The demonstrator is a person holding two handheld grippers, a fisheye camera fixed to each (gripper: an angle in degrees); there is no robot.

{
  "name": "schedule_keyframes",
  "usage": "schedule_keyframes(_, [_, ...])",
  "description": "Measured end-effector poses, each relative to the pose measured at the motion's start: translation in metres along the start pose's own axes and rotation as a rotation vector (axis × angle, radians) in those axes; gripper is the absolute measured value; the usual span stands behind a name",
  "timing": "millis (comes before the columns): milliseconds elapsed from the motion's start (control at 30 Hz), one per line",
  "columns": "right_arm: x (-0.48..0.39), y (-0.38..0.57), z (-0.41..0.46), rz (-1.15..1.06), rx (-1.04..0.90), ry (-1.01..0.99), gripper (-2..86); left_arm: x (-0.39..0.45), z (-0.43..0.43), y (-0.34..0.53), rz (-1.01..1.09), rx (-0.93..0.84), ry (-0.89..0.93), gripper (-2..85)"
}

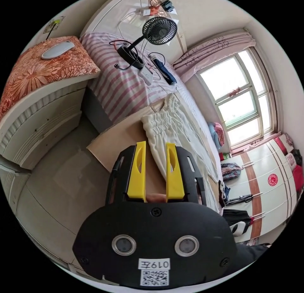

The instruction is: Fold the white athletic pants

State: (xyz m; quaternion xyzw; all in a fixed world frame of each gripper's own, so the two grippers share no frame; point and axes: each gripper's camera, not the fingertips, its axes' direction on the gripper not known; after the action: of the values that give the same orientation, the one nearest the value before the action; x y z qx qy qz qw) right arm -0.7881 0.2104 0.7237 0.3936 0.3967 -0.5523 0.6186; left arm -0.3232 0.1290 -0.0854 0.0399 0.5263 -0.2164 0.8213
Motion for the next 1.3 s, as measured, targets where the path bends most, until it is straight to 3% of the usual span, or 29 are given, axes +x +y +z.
schedule_keyframes(433, [-0.057, -0.075, -0.015, -0.011, -0.038, 0.099, 1.0, -0.029, 0.008, -0.034, -0.016, -0.059, -0.027, 2.7])
schedule_keyframes(800, [-0.073, -0.101, -0.032, 0.046, 0.002, 0.050, -0.7, -0.048, -0.011, -0.040, 0.071, -0.077, 0.010, 1.8])
schedule_keyframes(1033, [-0.074, -0.106, -0.046, 0.090, 0.008, 0.004, -0.2, -0.054, -0.022, -0.018, 0.182, -0.011, -0.007, 1.9])
schedule_keyframes(1300, [-0.088, -0.114, -0.052, 0.066, 0.004, -0.041, 7.6, -0.079, -0.025, -0.038, 0.030, -0.042, 0.099, 2.7])
